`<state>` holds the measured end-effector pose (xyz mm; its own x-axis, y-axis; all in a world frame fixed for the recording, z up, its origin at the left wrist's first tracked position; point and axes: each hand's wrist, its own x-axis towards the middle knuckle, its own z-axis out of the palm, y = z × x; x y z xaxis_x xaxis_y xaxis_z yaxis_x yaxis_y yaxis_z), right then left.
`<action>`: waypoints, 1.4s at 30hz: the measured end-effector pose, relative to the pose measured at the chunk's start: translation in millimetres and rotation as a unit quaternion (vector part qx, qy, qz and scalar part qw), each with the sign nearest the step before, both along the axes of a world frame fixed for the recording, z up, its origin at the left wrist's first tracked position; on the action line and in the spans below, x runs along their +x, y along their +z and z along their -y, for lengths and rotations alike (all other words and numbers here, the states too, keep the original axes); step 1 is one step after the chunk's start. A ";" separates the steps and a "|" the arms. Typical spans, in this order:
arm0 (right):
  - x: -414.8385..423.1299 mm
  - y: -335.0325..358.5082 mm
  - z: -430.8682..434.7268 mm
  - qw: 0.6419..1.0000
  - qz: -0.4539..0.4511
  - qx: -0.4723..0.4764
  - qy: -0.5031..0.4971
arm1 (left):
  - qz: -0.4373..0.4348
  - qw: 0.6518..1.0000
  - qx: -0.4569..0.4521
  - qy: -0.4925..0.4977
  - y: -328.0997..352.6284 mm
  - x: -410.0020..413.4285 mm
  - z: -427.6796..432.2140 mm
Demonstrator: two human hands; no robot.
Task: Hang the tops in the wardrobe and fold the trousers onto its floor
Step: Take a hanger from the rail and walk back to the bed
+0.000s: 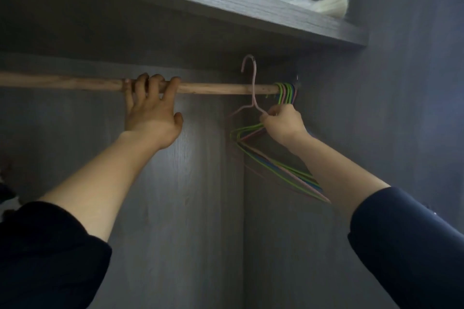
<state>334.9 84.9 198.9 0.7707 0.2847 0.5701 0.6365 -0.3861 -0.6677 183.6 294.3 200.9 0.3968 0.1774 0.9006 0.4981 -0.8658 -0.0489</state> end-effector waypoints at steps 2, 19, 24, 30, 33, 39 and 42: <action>-5.1 3.8 -4.8 0.999 -0.008 0.020 0.027 | -0.013 1.000 -0.008 0.009 2.4 -1.6 1.7; -88.2 -130.1 70.9 0.979 -0.168 -0.111 -0.024 | -0.259 0.931 -0.238 -0.097 -132.4 -22.3 82.0; -119.2 -186.6 131.6 0.954 -0.225 -0.184 -0.070 | -0.333 0.883 -0.281 -0.173 -219.5 -11.8 133.5; -167.0 -251.7 238.4 0.929 -0.294 -0.186 -0.126 | -0.394 0.817 -0.326 -0.267 -291.0 -22.6 245.6; -192.6 -286.2 309.2 0.909 -0.344 -0.159 -0.174 | -0.440 0.779 -0.321 -0.311 -318.4 -31.6 308.4; -230.4 -328.6 457.3 0.867 -0.398 -0.103 -0.282 | -0.536 0.713 -0.259 -0.371 -354.8 -30.9 450.0; -246.8 -339.3 533.3 0.857 -0.391 -0.097 -0.321 | -0.562 0.689 -0.219 -0.402 -368.7 -24.7 536.8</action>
<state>88.1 -448.4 -140.4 0.9289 -0.3109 -0.2013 -0.3613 -0.6410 -0.6772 158.9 -242.5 -167.8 0.9289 -0.3487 -0.1247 -0.2900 -0.8944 0.3406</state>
